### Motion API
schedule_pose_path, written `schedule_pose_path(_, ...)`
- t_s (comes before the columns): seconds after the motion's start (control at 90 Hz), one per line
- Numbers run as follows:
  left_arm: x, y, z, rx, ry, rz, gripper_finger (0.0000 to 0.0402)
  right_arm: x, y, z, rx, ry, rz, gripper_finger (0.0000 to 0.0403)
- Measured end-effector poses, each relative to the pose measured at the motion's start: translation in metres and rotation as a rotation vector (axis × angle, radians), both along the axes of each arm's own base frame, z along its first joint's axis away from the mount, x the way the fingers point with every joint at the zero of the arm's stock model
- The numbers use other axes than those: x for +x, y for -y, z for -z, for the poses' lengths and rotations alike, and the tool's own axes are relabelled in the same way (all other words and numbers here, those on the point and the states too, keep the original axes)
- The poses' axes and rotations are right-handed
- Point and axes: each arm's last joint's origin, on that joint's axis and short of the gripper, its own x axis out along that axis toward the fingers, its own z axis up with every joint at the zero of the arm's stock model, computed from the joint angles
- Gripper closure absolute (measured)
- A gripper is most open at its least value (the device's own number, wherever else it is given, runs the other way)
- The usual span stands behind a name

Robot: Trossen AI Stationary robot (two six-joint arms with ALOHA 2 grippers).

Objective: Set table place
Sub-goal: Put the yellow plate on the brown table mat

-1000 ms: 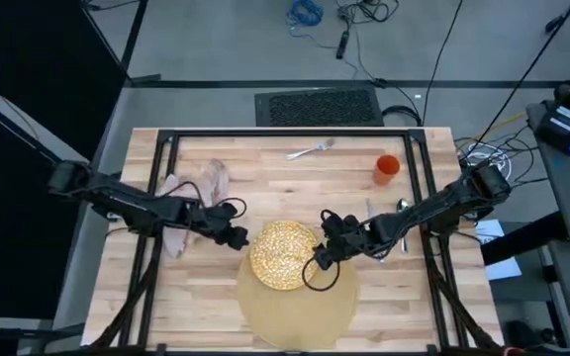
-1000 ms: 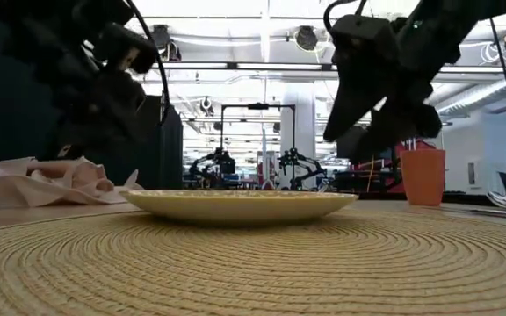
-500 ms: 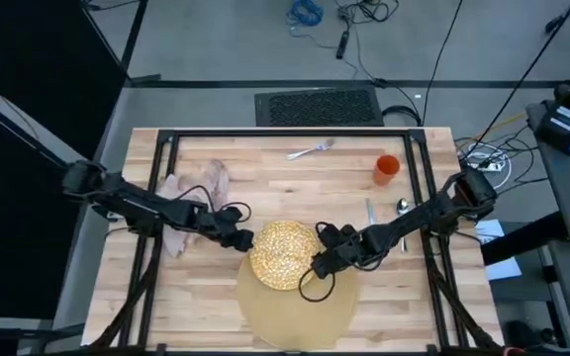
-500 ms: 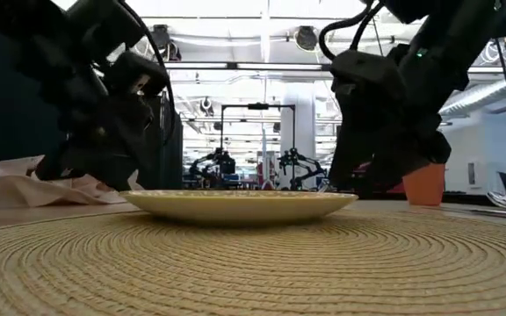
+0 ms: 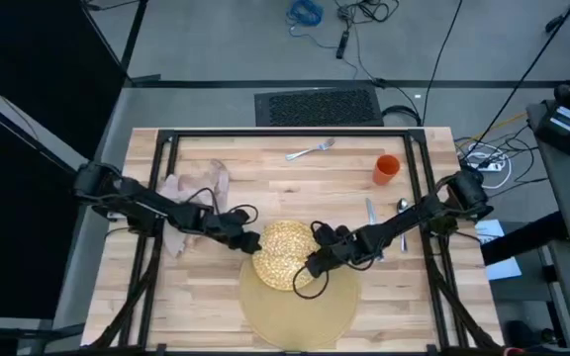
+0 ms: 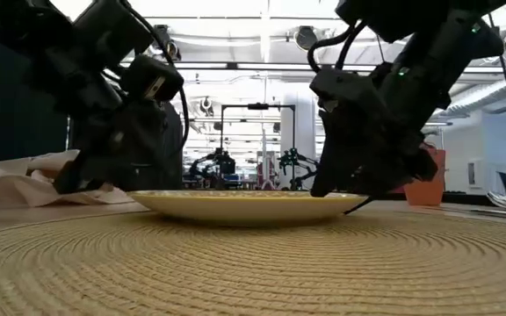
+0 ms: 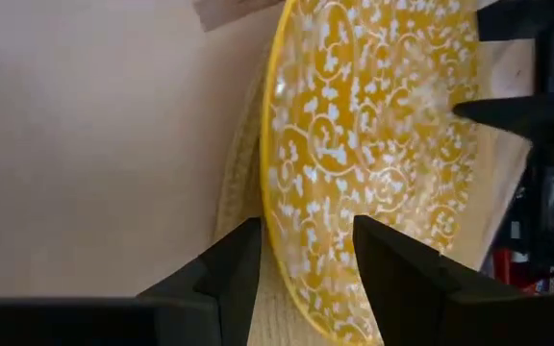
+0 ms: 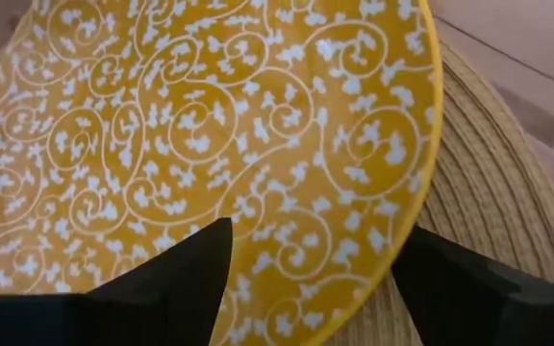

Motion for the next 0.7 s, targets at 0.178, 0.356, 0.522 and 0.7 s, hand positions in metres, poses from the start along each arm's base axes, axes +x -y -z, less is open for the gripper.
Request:
schedule_pose_path(0.178,0.002,0.000,0.007,0.001,-0.024,0.003,0.0250,0.001,0.004,0.000,-0.005,0.001,0.003,0.0207)
schedule_pose_path(0.356,0.008,0.002,0.005,0.003,-0.016,0.012,0.0254,0.002,0.004,0.000,-0.007,0.001,0.004,0.0265)
schedule_pose_path(0.522,0.013,0.003,0.001,0.022,-0.013,0.053,0.0295,0.001,0.006,0.000,-0.004,-0.006,0.014,0.0327)
schedule_pose_path(0.7,0.013,0.004,-0.001,0.013,-0.013,0.075,0.0384,0.002,0.009,-0.001,-0.005,-0.001,0.035,0.0379)
